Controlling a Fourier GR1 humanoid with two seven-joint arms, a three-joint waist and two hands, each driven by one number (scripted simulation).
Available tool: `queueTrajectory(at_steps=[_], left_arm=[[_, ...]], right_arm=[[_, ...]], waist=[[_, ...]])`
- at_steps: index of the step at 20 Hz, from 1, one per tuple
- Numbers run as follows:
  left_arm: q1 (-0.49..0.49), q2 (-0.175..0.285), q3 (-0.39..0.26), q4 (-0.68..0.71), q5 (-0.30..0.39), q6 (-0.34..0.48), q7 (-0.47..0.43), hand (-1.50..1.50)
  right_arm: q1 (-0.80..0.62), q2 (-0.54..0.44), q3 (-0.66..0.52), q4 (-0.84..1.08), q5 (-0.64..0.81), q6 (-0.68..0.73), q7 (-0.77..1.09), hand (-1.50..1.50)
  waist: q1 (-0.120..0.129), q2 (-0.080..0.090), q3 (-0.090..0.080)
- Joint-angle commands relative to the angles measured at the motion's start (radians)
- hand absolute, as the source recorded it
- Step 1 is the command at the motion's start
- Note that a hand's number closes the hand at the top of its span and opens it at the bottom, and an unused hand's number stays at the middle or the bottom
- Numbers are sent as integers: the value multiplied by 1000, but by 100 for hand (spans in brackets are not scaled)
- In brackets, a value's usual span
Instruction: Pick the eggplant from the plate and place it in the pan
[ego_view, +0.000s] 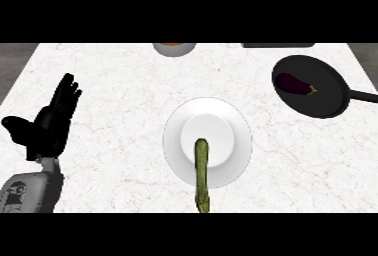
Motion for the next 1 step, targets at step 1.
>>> queueTrajectory(at_steps=[1], left_arm=[[-12,-24,-23,-8,-29,25,19,0]], right_arm=[[90,4,17,-158,-58,105,29,-150]], waist=[[-3,-1,-1]])
